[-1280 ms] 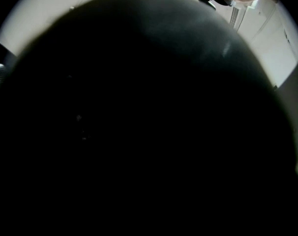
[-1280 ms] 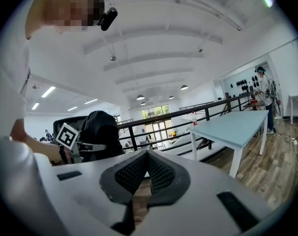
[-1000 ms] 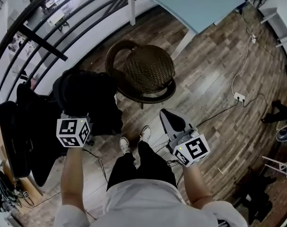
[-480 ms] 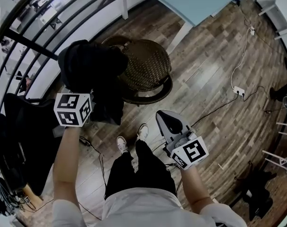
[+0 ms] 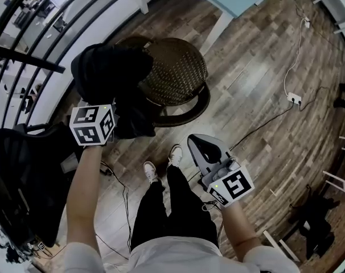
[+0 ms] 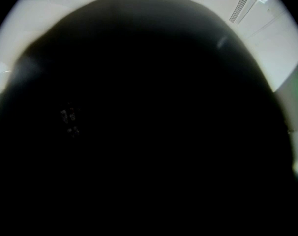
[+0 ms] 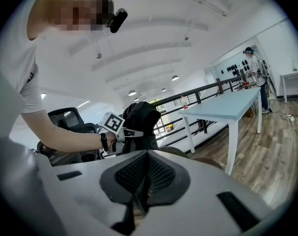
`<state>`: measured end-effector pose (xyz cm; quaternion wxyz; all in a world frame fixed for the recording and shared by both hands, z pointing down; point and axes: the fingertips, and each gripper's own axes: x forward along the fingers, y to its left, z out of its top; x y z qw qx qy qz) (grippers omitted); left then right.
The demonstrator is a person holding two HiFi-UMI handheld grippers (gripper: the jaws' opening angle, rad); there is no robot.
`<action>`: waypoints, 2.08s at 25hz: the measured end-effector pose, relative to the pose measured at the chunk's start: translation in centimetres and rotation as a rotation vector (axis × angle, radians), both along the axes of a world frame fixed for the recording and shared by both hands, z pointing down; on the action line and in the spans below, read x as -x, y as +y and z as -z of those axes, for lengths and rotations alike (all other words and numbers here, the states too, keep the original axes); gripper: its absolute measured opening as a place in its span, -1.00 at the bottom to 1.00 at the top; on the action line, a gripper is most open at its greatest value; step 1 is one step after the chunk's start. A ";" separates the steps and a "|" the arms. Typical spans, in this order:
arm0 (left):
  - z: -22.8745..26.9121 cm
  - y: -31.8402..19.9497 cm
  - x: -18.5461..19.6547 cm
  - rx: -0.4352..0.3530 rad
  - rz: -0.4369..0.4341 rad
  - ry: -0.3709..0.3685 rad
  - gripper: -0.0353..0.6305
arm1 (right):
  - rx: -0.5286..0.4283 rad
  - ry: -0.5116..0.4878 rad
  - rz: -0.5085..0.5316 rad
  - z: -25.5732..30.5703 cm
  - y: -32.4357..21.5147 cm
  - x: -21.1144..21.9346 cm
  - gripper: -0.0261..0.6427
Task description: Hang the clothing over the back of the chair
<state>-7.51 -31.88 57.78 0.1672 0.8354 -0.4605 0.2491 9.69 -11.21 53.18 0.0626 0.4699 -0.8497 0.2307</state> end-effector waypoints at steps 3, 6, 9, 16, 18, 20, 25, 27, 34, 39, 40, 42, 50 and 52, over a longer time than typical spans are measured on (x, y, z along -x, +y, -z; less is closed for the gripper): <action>-1.6 -0.5 -0.3 0.012 -0.004 -0.013 -0.57 | 0.017 -0.011 -0.008 -1.8 -0.5 -0.6 -0.87; -3.5 -1.0 -0.7 0.024 0.001 -0.040 -0.55 | 0.025 -0.023 -0.014 -3.2 -1.3 -1.1 -0.87; -5.4 -1.4 -1.4 0.042 0.001 -0.069 -0.53 | 0.022 -0.039 -0.014 -4.0 -2.3 -1.1 -0.87; -8.1 -2.6 -3.2 0.077 0.016 -0.132 -0.47 | 0.017 -0.063 0.028 -4.3 -3.3 -0.6 -0.87; -8.7 -2.8 -3.5 0.081 0.009 -0.157 -0.46 | 0.019 -0.066 0.033 -4.4 -3.3 -0.7 -0.87; -9.4 -2.8 -3.9 0.098 -0.006 -0.182 -0.46 | 0.028 -0.066 0.036 -4.7 -3.2 -0.9 -0.87; -11.2 -2.9 -4.9 0.130 -0.043 -0.247 -0.46 | 0.052 -0.065 0.040 -5.6 -2.9 -1.3 -0.87; -12.0 -3.0 -5.2 0.144 -0.056 -0.276 -0.46 | 0.054 -0.066 0.044 -5.7 -2.9 -1.2 -0.87; -16.6 -2.8 -6.6 0.262 -0.164 -0.439 -0.40 | 0.063 -0.068 0.043 -5.9 -3.4 -1.1 -0.87; -20.1 -2.4 -6.9 0.342 -0.225 -0.576 -0.35 | 0.067 -0.062 0.037 -5.9 -3.6 -1.3 -0.87; -20.6 -2.4 -6.9 0.351 -0.231 -0.599 -0.33 | 0.067 -0.061 0.033 -6.0 -3.8 -1.5 -0.87; -21.6 -2.2 -7.0 0.365 -0.247 -0.650 -0.29 | 0.072 -0.060 0.023 -6.2 -4.0 -2.0 -0.87; -25.6 -0.5 -7.3 0.403 -0.402 -0.885 -0.07 | 0.078 -0.062 0.014 -6.7 -5.0 -2.7 -0.87; -26.6 0.0 -7.2 0.429 -0.432 -0.927 0.00 | 0.075 -0.060 0.015 -6.6 -5.2 -2.9 -0.87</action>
